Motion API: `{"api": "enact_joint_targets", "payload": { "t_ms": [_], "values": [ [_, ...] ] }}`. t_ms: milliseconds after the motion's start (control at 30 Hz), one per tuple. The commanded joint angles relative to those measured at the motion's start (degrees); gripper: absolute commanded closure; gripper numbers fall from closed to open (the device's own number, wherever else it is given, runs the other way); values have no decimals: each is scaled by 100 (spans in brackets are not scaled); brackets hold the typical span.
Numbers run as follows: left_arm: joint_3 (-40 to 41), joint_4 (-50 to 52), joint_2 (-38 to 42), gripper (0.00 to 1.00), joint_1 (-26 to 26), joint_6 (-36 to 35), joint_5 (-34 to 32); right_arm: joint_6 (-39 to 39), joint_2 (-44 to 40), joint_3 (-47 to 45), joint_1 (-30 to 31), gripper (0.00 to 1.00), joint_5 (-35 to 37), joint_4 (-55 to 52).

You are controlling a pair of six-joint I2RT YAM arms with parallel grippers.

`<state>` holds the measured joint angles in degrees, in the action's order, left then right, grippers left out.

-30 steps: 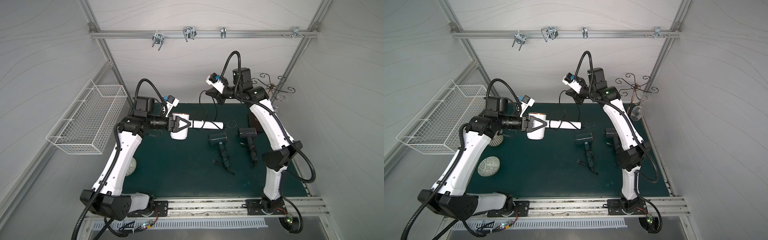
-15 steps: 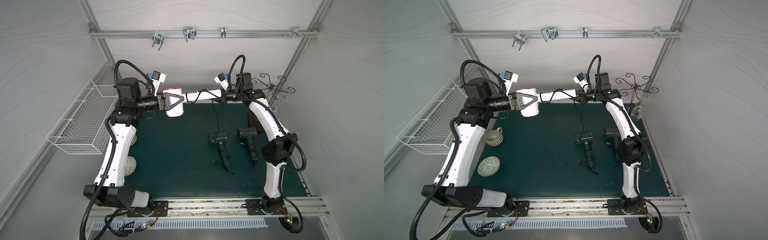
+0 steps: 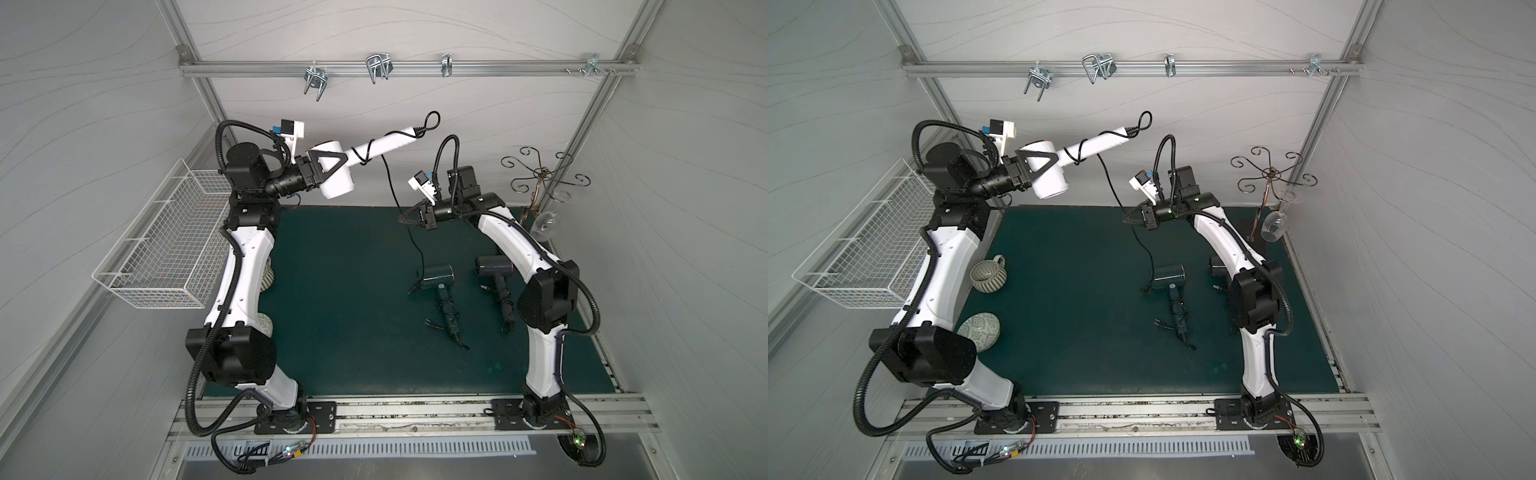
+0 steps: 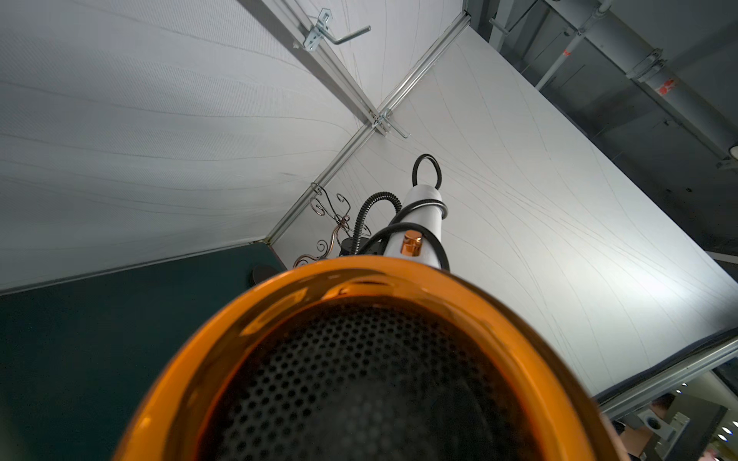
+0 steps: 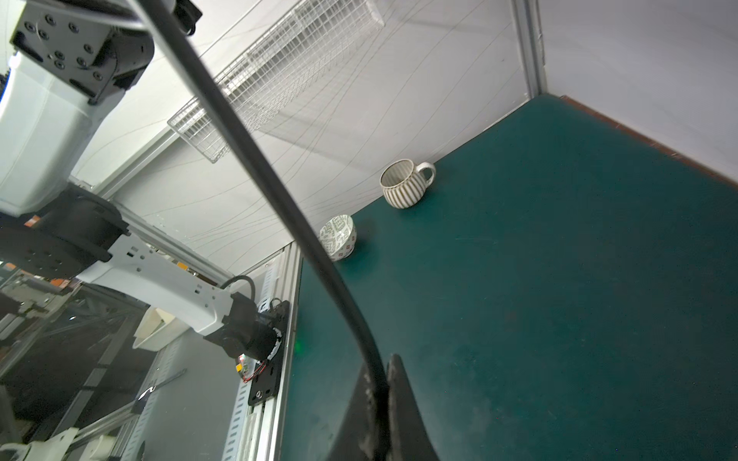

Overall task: Wrap the cord around the hair dryer
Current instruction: Wrap the power cord around the hair dryer.

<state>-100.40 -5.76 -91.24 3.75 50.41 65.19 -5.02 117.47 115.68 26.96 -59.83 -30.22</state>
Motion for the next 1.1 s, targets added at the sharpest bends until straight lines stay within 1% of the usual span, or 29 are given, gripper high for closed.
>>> {"api": "enact_joint_targets", "payload": {
  "t_ms": [0,233,267,367,433,633,733,833,933,1067],
  "values": [
    [-656,-1487,168,100,38,496,-122,-201,-3,-343,144,100,-14,-149],
    [-654,-1620,138,100,46,592,-138,-127,13,-740,378,100,49,213],
    [-668,-1621,133,100,55,594,-146,-131,16,-797,383,99,71,231],
    [-715,-1652,90,100,82,625,-154,-165,-5,-1023,387,91,120,309],
    [-727,-1777,57,100,112,712,-165,-201,-9,-1174,397,88,121,351],
    [-744,-2255,-45,100,218,1003,-217,-412,190,-1453,619,87,226,181],
    [-746,-2365,-90,100,266,1098,-235,-395,330,-1661,742,89,366,416],
    [-694,-2447,-87,100,301,1161,-235,-88,449,-1728,798,94,455,889],
    [-635,-2491,-69,100,370,1199,-250,77,513,-1616,815,100,590,1041],
    [-604,-2308,-69,100,498,1113,-366,128,353,-1768,817,100,793,1005]
  ]
}}
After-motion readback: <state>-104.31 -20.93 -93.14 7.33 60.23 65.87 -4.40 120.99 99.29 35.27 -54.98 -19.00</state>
